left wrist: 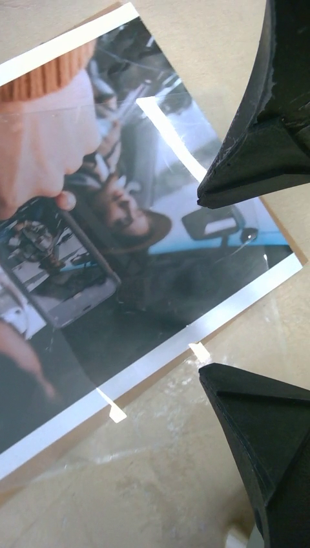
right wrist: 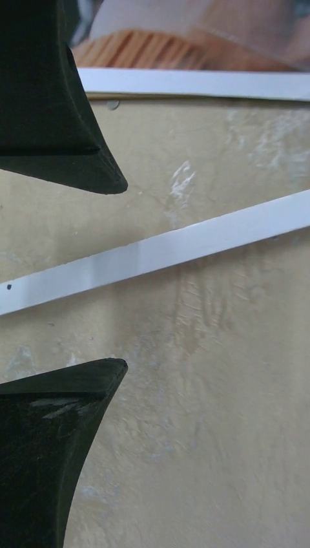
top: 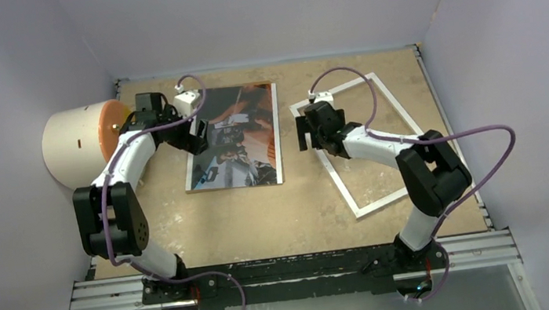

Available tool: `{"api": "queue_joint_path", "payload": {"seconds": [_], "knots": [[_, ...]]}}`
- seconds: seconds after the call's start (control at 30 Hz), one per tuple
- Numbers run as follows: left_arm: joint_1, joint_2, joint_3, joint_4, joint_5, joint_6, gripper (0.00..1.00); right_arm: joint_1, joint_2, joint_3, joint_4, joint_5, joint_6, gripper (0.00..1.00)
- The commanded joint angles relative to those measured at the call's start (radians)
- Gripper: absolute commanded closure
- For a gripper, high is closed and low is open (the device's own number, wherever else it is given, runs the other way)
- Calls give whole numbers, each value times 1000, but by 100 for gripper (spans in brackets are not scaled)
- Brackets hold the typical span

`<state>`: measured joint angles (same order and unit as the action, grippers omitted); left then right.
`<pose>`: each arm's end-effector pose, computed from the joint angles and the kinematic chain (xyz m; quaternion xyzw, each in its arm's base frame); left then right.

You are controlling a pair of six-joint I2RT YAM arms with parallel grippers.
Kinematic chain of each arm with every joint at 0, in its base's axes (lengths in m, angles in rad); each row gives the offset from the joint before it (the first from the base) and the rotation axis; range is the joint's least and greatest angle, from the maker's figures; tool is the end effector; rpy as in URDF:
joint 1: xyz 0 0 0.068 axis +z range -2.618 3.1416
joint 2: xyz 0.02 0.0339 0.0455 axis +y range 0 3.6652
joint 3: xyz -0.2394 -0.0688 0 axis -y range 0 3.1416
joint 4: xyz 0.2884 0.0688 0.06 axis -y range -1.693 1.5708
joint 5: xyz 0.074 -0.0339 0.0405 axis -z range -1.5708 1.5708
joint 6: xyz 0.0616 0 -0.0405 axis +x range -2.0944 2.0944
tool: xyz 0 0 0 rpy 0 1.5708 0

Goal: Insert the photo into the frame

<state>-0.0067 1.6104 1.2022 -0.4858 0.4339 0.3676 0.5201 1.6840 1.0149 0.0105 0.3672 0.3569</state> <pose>0.3992 -0.0286 0.1920 0.2416 0.8918 -0.1416 0.3554 0.3707 0.1868 0.1391 0.0082 0.8863 0.0355 0.4617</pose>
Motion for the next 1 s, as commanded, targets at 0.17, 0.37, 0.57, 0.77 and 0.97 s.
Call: {"api": "queue_joint_path", "payload": {"seconds": [0.17, 0.37, 0.57, 0.77, 0.97], "knots": [[-22, -18, -13, -97, 29, 82, 0, 13, 19, -14, -128, 12, -4, 13], [-26, -15, -18, -105, 26, 77, 0, 37, 30, -74, -123, -30, 18, 24], [-27, -15, -12, -116, 21, 74, 0, 52, 51, -102, -120, -52, 44, 36], [-36, -19, 5, -134, 23, 68, 0, 55, 63, -48, -149, -44, 64, 69], [-44, -25, 20, -144, 31, 56, 0, 57, 28, 83, -217, -55, 97, 97]]}}
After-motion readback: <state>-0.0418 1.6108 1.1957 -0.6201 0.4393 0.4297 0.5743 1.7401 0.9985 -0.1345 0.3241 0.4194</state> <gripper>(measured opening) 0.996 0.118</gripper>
